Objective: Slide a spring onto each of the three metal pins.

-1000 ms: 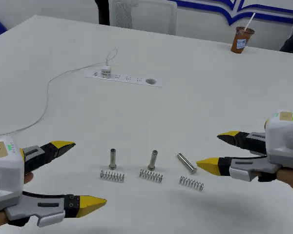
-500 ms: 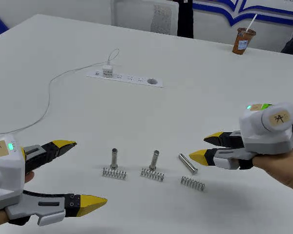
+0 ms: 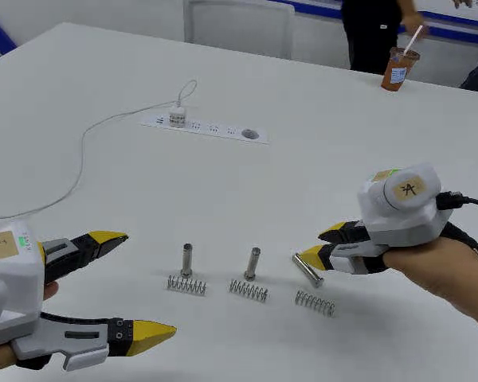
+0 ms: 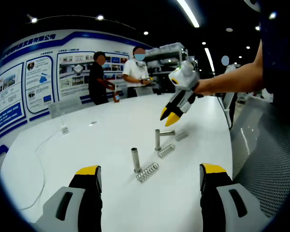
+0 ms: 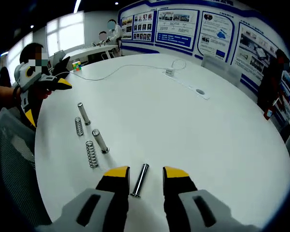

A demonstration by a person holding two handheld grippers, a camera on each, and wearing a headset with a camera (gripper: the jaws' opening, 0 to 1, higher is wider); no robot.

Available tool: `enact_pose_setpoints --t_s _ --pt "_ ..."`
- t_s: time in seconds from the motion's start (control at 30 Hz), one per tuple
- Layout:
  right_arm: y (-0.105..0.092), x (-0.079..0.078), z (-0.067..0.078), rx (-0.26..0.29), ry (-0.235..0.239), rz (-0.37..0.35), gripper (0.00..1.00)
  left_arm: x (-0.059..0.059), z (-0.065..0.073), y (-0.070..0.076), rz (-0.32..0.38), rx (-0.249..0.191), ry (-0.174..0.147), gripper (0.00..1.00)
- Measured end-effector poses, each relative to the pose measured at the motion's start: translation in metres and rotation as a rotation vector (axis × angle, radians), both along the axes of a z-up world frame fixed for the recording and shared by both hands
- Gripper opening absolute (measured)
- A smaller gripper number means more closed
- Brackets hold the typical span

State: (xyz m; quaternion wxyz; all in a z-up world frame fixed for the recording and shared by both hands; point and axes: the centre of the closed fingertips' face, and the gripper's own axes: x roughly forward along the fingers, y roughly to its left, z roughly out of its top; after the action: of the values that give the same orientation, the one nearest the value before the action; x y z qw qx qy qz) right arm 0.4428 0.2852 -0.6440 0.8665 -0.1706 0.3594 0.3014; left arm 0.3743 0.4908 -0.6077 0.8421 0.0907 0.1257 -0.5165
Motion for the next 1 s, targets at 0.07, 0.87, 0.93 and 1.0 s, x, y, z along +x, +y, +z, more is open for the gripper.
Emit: enact_pose_setpoints --t_s 0.07,0.87,0.93,1.0 --pt "0.0 0.001 -0.002 0.003 0.012 -0.01 0.27 0.0 0.0 0.0 0.0 0.0 0.001 0.85" --pt "0.007 0.007 -0.031 -0.041 0.134 -0.129 0.16 -0.002 -0.007 0.002 -0.001 0.001 0.012 0.83" --pt "0.007 0.008 -0.033 -0.045 0.141 -0.14 0.15 -0.002 -0.007 0.002 -0.001 0.001 0.013 0.83" --pt "0.006 0.009 -0.034 -0.048 0.147 -0.149 0.15 -0.002 -0.007 0.002 -0.002 0.0 0.014 0.83"
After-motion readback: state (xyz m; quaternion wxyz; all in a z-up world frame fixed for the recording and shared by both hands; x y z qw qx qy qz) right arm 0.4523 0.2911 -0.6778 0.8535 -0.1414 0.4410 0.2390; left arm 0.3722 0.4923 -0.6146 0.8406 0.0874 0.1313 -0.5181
